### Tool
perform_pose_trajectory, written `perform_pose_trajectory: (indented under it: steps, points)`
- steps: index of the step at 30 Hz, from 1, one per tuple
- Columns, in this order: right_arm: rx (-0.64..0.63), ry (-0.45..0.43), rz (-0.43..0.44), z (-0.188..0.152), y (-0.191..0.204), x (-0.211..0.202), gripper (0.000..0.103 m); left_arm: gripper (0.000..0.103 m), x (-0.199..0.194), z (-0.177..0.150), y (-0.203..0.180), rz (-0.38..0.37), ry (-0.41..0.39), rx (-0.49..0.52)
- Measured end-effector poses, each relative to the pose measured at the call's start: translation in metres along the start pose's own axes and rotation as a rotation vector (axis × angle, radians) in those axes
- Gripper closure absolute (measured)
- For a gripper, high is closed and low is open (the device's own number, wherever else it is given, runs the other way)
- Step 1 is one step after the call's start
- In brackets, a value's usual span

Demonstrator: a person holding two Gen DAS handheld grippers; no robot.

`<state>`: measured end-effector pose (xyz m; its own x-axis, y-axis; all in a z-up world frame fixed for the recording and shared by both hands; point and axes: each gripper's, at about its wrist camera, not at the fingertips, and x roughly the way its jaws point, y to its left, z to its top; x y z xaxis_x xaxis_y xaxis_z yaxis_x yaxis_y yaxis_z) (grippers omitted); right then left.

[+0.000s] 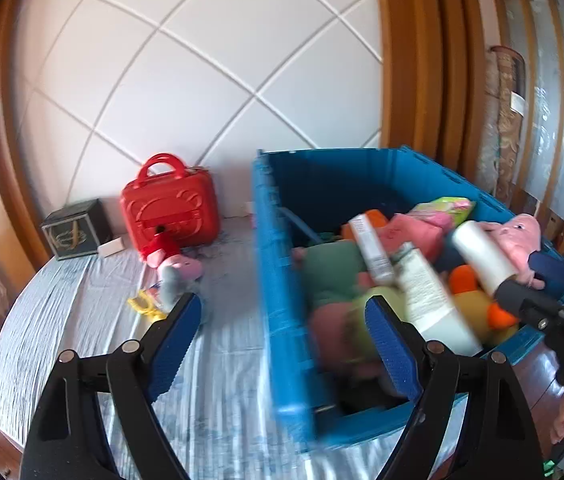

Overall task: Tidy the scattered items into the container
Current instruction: 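Withdraw both tools from the crate back over the table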

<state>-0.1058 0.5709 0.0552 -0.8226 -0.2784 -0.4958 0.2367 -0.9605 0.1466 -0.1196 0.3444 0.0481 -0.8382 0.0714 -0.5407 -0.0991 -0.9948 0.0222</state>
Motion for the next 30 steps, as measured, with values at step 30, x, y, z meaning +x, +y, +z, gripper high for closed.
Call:
perform_pose_trajectory:
  steps: [30]
  points:
    - [-0.162,0.204,0.070,-0.021,0.316,0.171,0.000,0.019,0.050,-0.098,0.344,0.116,0.241,-0.263]
